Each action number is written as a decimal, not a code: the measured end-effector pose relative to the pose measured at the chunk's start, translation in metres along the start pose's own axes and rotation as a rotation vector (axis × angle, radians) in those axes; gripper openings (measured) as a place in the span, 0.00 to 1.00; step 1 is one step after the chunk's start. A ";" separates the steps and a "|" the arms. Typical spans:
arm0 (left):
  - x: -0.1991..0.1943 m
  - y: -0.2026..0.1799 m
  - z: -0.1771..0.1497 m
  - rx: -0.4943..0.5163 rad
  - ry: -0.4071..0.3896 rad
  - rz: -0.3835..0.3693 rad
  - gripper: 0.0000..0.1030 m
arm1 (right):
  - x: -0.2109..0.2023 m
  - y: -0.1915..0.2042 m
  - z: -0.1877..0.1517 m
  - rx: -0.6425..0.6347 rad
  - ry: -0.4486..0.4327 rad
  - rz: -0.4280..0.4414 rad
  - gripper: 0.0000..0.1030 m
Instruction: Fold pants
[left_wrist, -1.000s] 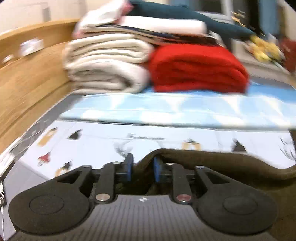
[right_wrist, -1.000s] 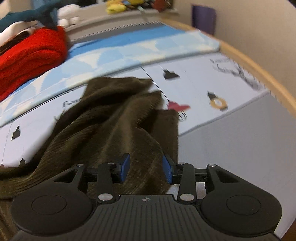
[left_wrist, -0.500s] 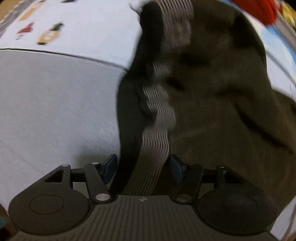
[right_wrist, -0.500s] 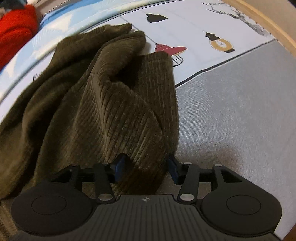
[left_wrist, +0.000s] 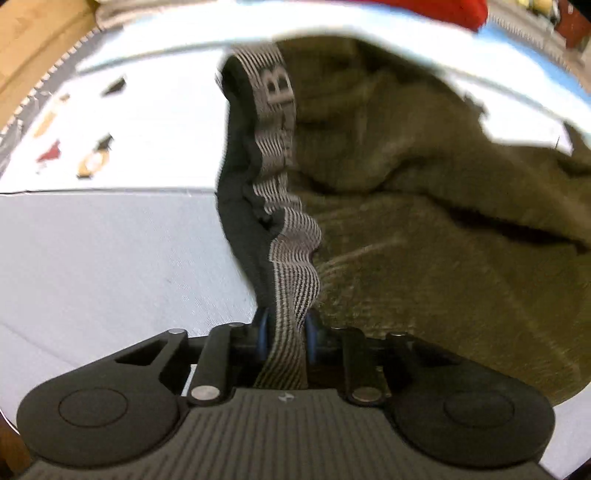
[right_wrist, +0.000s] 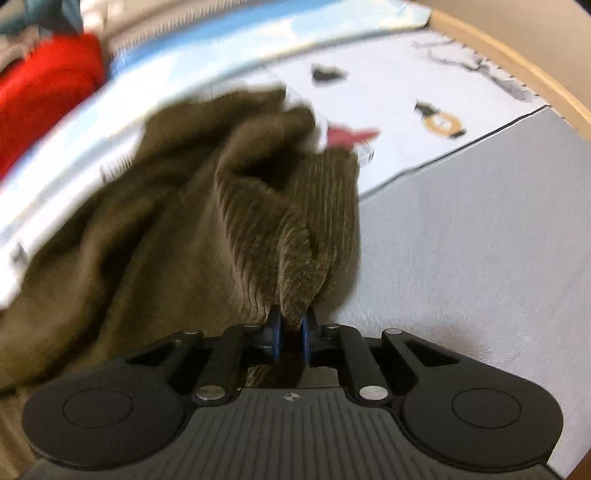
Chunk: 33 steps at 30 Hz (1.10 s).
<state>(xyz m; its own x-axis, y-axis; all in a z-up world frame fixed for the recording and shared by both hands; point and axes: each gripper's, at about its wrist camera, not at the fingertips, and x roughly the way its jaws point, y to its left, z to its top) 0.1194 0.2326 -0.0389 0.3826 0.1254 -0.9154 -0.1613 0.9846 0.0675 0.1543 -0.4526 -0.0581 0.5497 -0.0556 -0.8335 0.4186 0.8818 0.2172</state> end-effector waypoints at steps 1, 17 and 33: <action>-0.009 0.008 -0.003 -0.010 -0.032 -0.002 0.11 | -0.011 -0.005 0.000 0.025 -0.027 0.008 0.10; -0.059 0.069 -0.064 -0.081 -0.008 0.291 0.06 | -0.078 -0.050 -0.043 -0.074 0.147 0.085 0.20; -0.025 0.027 -0.035 -0.012 0.018 0.182 0.33 | 0.000 -0.132 -0.003 0.220 0.126 -0.019 0.40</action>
<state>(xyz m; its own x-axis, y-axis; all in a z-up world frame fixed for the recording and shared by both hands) 0.0733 0.2515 -0.0278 0.3301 0.2991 -0.8953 -0.2375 0.9443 0.2279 0.0967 -0.5675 -0.0882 0.4512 -0.0001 -0.8924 0.5826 0.7575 0.2945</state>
